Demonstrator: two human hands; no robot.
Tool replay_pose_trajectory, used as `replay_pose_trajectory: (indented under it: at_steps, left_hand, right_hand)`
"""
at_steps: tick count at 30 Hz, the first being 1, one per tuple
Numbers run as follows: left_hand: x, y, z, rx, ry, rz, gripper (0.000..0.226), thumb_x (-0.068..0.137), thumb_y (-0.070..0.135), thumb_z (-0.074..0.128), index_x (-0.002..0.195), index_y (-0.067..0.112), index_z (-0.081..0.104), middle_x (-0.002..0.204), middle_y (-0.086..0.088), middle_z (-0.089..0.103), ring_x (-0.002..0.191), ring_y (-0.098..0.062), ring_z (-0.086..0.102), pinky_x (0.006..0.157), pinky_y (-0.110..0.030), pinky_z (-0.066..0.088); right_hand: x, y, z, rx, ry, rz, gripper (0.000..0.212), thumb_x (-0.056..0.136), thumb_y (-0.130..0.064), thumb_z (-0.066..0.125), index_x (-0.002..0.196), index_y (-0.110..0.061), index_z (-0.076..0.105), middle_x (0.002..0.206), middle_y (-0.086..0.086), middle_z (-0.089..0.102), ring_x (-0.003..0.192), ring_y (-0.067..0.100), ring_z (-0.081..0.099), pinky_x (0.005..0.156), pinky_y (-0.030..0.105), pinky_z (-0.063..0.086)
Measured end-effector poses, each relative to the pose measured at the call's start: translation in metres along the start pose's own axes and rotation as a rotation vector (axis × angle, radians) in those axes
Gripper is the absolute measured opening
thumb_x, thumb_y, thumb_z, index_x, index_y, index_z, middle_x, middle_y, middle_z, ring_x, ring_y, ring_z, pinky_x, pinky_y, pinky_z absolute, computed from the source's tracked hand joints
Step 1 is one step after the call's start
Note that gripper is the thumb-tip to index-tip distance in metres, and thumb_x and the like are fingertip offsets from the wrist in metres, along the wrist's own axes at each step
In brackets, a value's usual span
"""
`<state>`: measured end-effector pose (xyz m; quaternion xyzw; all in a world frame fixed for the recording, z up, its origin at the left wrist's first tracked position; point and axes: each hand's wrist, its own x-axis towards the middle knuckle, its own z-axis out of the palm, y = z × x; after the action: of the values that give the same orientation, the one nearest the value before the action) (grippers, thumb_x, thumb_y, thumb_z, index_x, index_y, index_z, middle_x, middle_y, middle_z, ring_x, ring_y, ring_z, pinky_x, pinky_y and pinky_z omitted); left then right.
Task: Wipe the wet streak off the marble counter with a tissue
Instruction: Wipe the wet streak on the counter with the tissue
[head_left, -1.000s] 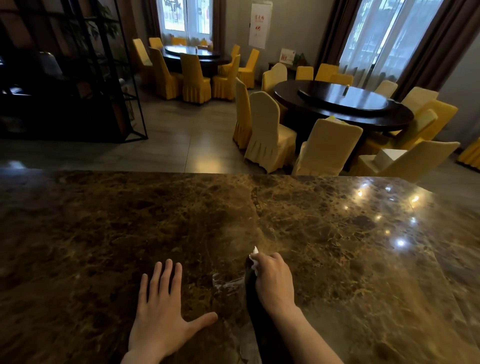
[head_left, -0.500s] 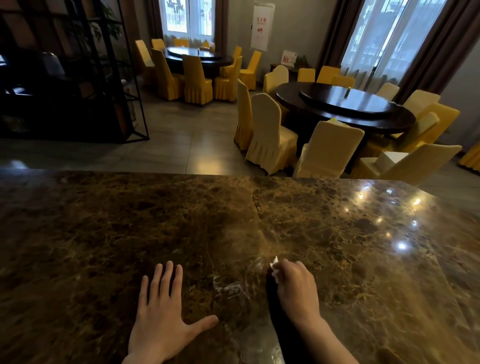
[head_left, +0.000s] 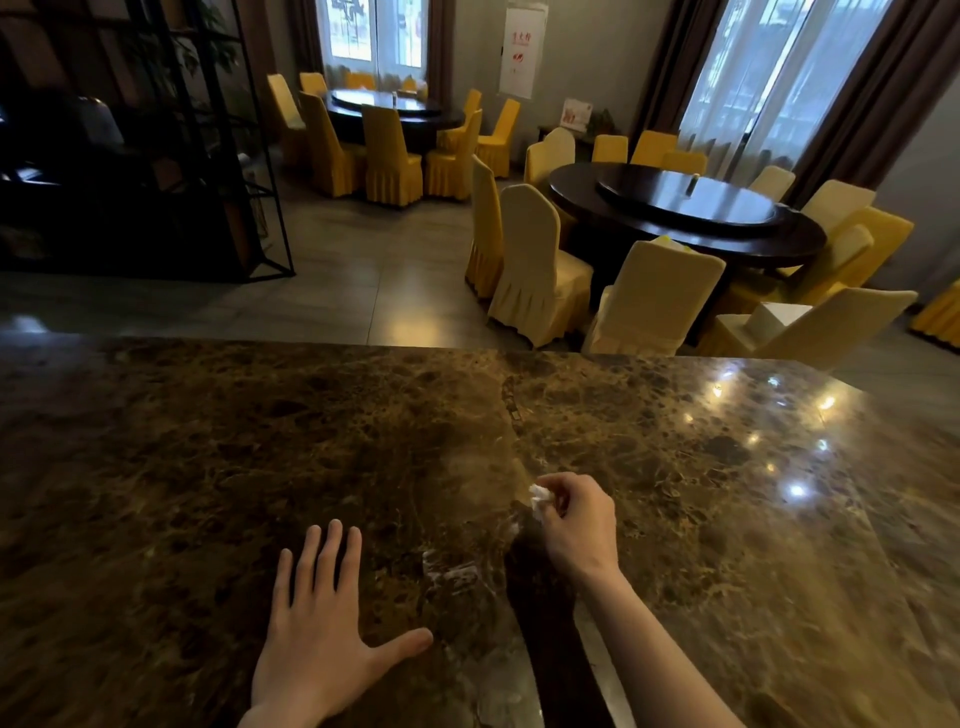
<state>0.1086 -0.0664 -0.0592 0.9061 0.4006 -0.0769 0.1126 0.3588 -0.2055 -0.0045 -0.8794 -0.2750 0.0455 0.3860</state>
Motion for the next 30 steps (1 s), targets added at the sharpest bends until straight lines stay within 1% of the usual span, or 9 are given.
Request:
replay_pose_trajectory:
  at_steps: [2,6,9,11,13,15,21,26,30]
  left_hand:
    - [0.0,0.0,0.0,-0.009,0.0,0.005,0.149,0.045,0.118,0.002,0.154,0.023,-0.033,0.167,0.001,-0.038,0.152,-0.022,-0.039,0.129,-0.053,-0.018]
    - [0.0,-0.001,-0.002,-0.023,-0.003,0.008,0.149,0.045,0.118,0.003,0.154,0.023,-0.032,0.166,0.002,-0.037,0.153,-0.022,-0.039,0.129,-0.053,-0.018]
    - [0.0,-0.001,-0.002,-0.019,-0.005,0.006,0.149,0.044,0.118,0.002,0.154,0.024,-0.034,0.166,0.002,-0.038,0.152,-0.022,-0.039,0.13,-0.054,-0.017]
    - [0.0,0.0,-0.002,-0.015,-0.005,0.006,0.149,0.044,0.118,0.002,0.154,0.023,-0.033,0.166,0.001,-0.038,0.153,-0.022,-0.039,0.13,-0.054,-0.016]
    - [-0.001,-0.001,-0.001,-0.02,0.002,0.01,0.148,0.045,0.118,0.003,0.154,0.024,-0.033,0.166,0.002,-0.037,0.153,-0.022,-0.038,0.13,-0.053,-0.017]
    - [-0.001,-0.002,-0.001,-0.025,0.01,0.014,0.148,0.045,0.118,0.004,0.153,0.024,-0.033,0.167,0.002,-0.037,0.153,-0.022,-0.037,0.13,-0.053,-0.016]
    - [-0.001,-0.002,0.0,-0.02,0.009,0.015,0.149,0.046,0.118,0.005,0.156,0.023,-0.031,0.168,0.001,-0.036,0.153,-0.022,-0.038,0.13,-0.053,-0.017]
    - [0.0,-0.001,0.0,-0.017,0.02,0.01,0.149,0.046,0.118,0.003,0.156,0.022,-0.031,0.167,0.0,-0.037,0.153,-0.022,-0.039,0.129,-0.053,-0.018]
    - [0.001,-0.002,0.002,-0.012,0.019,0.014,0.149,0.045,0.118,0.004,0.155,0.023,-0.032,0.166,0.001,-0.038,0.152,-0.022,-0.039,0.129,-0.053,-0.018]
  right_hand:
    - [0.004,-0.004,0.006,-0.089,-0.023,-0.045,0.019,0.092,-0.011,0.068,0.105,-0.021,0.076,0.099,-0.005,0.063,0.092,0.012,0.06,0.08,0.028,0.051]
    - [0.004,-0.014,0.019,-0.178,-0.102,-0.1,0.017,0.092,-0.009,0.067,0.104,-0.017,0.077,0.101,0.001,0.07,0.094,0.019,0.066,0.082,0.038,0.056]
    - [0.002,-0.015,0.022,-0.168,-0.201,-0.164,0.026,0.092,-0.002,0.064,0.108,-0.017,0.077,0.106,0.0,0.074,0.098,0.015,0.068,0.086,0.034,0.058]
    - [0.003,-0.011,0.018,-0.213,-0.256,-0.22,0.032,0.091,0.002,0.061,0.113,-0.018,0.076,0.107,-0.001,0.073,0.101,0.015,0.065,0.088,0.034,0.057]
    - [0.005,-0.006,0.013,-0.29,-0.259,-0.282,0.034,0.089,0.002,0.062,0.112,-0.02,0.076,0.102,-0.004,0.07,0.099,0.015,0.057,0.084,0.033,0.054]
    - [0.003,-0.002,0.013,-0.365,-0.249,-0.372,0.033,0.091,0.0,0.062,0.113,-0.021,0.076,0.101,-0.006,0.067,0.097,0.014,0.051,0.08,0.031,0.051]
    - [-0.007,-0.006,0.019,-0.386,-0.247,-0.479,0.028,0.095,-0.009,0.062,0.115,-0.024,0.074,0.104,-0.008,0.064,0.098,0.012,0.054,0.081,0.026,0.049]
    - [-0.042,-0.007,0.025,-0.344,-0.355,-0.655,0.024,0.096,-0.019,0.053,0.113,-0.025,0.069,0.104,-0.008,0.062,0.097,0.012,0.051,0.079,0.025,0.048]
    - [-0.065,0.011,0.013,-0.359,-0.405,-0.743,0.024,0.094,-0.026,0.048,0.109,-0.029,0.067,0.094,-0.014,0.059,0.087,0.008,0.048,0.071,0.019,0.04]
